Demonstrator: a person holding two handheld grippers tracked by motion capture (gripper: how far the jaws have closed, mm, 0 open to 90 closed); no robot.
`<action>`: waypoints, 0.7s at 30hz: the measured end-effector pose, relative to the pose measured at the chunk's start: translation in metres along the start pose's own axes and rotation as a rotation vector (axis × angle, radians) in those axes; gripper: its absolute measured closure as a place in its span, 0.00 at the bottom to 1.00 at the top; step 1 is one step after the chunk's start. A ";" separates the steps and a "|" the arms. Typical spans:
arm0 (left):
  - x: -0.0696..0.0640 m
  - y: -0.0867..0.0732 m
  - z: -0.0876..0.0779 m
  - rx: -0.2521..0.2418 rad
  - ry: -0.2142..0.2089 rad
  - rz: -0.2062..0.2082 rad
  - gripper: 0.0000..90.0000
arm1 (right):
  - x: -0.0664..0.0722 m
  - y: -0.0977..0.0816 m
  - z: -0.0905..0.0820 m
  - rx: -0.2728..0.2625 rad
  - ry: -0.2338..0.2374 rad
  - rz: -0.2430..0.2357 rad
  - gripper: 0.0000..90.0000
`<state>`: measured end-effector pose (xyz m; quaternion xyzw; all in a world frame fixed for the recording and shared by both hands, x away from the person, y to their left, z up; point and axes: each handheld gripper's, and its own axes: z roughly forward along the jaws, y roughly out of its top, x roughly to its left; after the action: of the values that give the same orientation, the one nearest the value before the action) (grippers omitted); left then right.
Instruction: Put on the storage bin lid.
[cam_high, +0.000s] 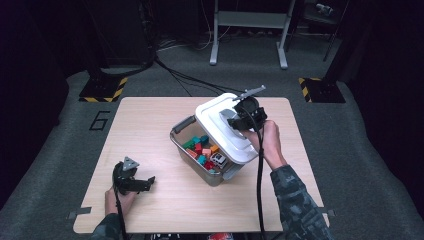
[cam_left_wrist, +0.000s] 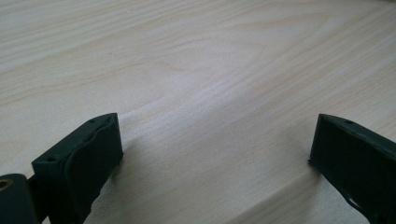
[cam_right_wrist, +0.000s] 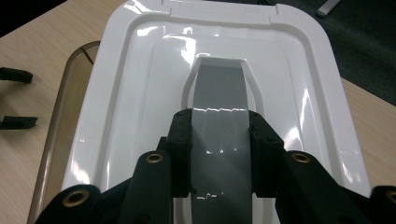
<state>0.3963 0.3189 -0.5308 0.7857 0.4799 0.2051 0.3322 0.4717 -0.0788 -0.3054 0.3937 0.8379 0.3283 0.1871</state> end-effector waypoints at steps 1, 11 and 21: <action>0.000 0.000 0.000 0.000 0.000 0.000 0.02 | 0.002 0.001 0.002 -0.004 0.008 0.002 0.74; 0.000 0.000 0.000 0.002 -0.001 -0.001 0.02 | 0.025 0.007 0.027 0.023 0.059 -0.027 0.74; 0.000 0.000 0.000 0.002 -0.001 -0.001 0.02 | 0.044 0.009 0.054 0.079 0.062 -0.051 0.74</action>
<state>0.3961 0.3188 -0.5307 0.7857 0.4804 0.2039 0.3320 0.4804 -0.0183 -0.3401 0.3688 0.8656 0.3020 0.1536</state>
